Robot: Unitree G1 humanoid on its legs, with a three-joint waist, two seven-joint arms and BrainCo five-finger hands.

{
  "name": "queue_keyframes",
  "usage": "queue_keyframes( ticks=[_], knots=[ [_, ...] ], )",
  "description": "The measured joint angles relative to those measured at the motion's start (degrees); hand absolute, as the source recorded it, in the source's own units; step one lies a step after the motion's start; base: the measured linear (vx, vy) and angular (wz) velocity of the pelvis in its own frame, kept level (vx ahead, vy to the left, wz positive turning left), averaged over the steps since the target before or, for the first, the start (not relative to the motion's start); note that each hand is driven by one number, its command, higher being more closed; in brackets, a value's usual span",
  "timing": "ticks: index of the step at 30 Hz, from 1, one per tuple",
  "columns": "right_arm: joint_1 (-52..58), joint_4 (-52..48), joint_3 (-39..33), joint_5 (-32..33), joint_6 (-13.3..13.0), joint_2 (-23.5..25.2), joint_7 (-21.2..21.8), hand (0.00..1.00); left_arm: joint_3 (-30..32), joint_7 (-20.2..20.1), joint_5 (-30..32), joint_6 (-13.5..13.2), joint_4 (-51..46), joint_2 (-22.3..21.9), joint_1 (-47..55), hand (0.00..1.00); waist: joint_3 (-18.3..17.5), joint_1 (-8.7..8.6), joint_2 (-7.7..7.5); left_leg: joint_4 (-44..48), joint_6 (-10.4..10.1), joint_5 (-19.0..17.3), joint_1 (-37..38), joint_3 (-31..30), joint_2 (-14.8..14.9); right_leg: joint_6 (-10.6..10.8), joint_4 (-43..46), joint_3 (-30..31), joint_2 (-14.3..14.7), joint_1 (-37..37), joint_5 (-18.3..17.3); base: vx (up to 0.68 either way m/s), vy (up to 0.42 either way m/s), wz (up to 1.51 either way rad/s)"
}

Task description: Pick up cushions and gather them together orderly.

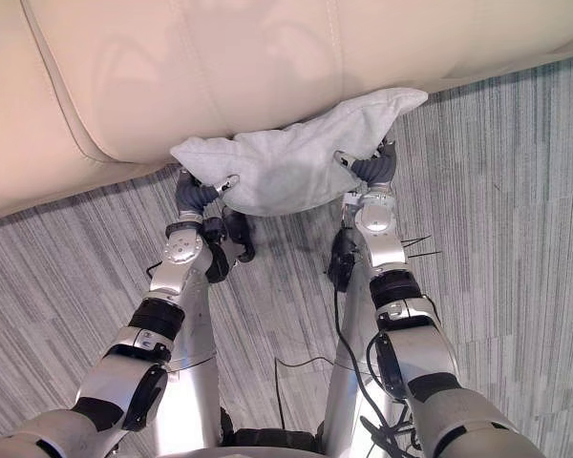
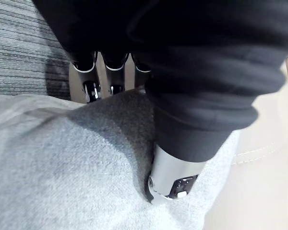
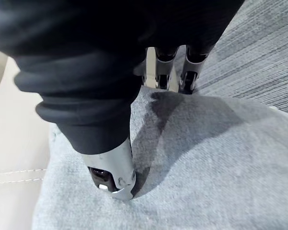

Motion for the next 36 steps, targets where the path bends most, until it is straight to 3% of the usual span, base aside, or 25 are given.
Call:
queue_keyframes(
  ticks=[5,8,12,13,17,18,21,24,27,35,36],
  knots=[
    [3.7,-9.4,1.7,0.0,-0.1,0.0,0.0,1.00,-0.7,1.2,0.0,0.1,-7.3,2.0,0.5,1.00,0.0,-0.73,-0.01,-1.4,-0.6,1.2,1.1,-0.1,0.2,-0.5,-0.6,-0.3,0.1,0.6,0.3,-0.01,-0.069,-0.01],
    [8.7,-15.0,2.8,-0.1,-0.7,0.4,0.0,1.00,-2.1,1.2,0.1,-0.1,-11.0,2.3,2.7,1.00,-0.1,-0.99,-0.05,-4.1,-1.4,1.9,6.4,-0.2,0.5,-1.0,-3.2,-1.1,0.6,5.9,0.6,0.02,-0.106,-0.02],
    [20.3,-25.3,4.0,-1.2,-4.3,2.6,0.3,1.00,-4.1,1.1,0.1,-2.3,-17.3,2.0,11.0,1.00,-0.8,-1.20,-0.12,-12.3,-3.2,2.9,20.1,0.2,0.9,-2.2,-12.4,-3.9,1.3,20.6,2.3,0.03,-0.094,0.00],
    [24.3,-28.0,4.1,-1.3,-5.1,3.2,0.5,1.00,-5.4,1.0,0.1,-3.0,-19.2,1.9,14.0,1.00,-3.4,-1.25,-0.16,-14.7,-3.9,3.0,22.4,0.9,0.9,-2.2,-15.1,-4.6,1.4,23.2,2.8,0.06,-0.071,0.12],
    [34.5,-35.0,4.3,-1.2,-7.2,4.3,2.7,1.00,-7.2,-0.4,0.2,-4.2,-23.6,1.3,22.1,1.00,-5.7,-1.26,-0.46,-20.6,-4.0,3.9,33.8,2.3,0.5,-1.8,-22.1,-6.6,0.8,35.6,3.3,0.14,-0.037,0.21],
    [37.3,-36.1,5.3,-1.1,-7.5,4.7,3.5,1.00,-7.3,-1.0,0.2,-4.4,-24.2,1.1,25.1,1.00,-7.6,-1.19,-0.67,-22.8,-4.1,4.2,36.7,2.5,-0.3,-1.5,-24.4,-6.9,0.6,38.6,3.5,0.20,0.001,0.21],
    [42.5,-34.8,8.3,-0.6,-8.9,5.0,6.6,1.00,-7.3,-1.8,0.2,-5.1,-24.2,1.8,31.9,1.00,-10.8,-1.32,-1.59,-32.5,-4.5,7.0,46.3,3.2,-3.6,-0.6,-32.5,-7.8,-0.5,47.8,4.8,0.21,-0.011,0.26],
    [45.5,-31.6,9.5,-0.1,-8.9,4.6,10.0,1.00,-7.5,-2.7,0.4,-5.4,-24.2,3.1,36.8,1.00,-13.7,-1.30,-1.55,-41.5,-5.0,10.6,52.6,2.1,-6.2,-0.8,-40.4,-10.9,-0.7,55.2,6.9,0.21,-0.038,0.41],
    [48.9,-31.3,9.8,0.5,-8.5,3.5,11.7,1.00,-8.8,-3.2,1.2,-5.6,-24.2,3.5,39.5,1.00,-15.3,-1.17,-1.77,-45.8,-5.3,12.0,56.1,0.2,-7.4,-1.2,-44.6,-14.7,-0.6,60.7,7.6,0.16,-0.035,0.52],
    [48.5,-31.5,12.3,1.3,-8.3,3.1,13.9,1.00,-8.9,-6.3,1.1,-5.6,-24.3,4.0,47.6,1.00,-19.1,-1.12,-2.85,-50.5,-5.0,12.2,62.1,2.7,-8.9,-1.1,-49.0,-14.3,-1.1,66.2,9.8,0.11,0.012,0.04],
    [48.5,-31.8,12.5,1.6,-8.3,3.1,14.0,1.00,-8.9,-6.7,1.1,-5.5,-24.4,3.9,48.1,1.00,-19.1,-1.16,-2.88,-50.3,-4.1,11.5,62.6,3.6,-8.9,-1.1,-47.8,-13.7,-1.4,66.1,9.8,0.06,0.069,-0.08]
  ],
)
